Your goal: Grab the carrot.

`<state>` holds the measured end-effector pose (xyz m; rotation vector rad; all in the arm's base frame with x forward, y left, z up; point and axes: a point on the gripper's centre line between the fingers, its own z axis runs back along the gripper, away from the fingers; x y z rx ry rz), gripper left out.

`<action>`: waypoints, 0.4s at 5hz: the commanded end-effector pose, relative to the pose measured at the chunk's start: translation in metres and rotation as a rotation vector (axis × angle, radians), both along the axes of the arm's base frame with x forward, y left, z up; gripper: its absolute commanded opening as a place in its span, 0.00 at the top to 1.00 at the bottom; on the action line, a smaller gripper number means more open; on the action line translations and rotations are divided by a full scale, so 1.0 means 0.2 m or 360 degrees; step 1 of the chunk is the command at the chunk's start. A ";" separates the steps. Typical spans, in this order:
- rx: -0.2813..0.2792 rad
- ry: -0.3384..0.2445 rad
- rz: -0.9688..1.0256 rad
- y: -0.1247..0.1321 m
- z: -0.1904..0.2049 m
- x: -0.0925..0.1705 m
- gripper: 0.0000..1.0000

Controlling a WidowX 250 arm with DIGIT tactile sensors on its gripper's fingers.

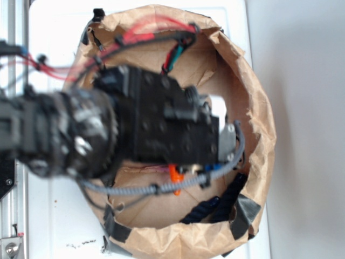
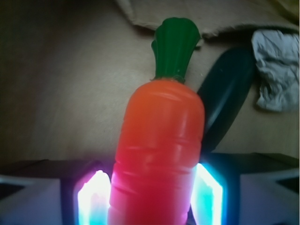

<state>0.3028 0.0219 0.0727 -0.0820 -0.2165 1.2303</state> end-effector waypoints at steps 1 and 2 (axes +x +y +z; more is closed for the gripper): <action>0.0283 0.0084 -0.0672 0.14 0.27 -0.02 1.00; 0.0522 -0.0018 -0.0843 0.16 0.37 -0.05 1.00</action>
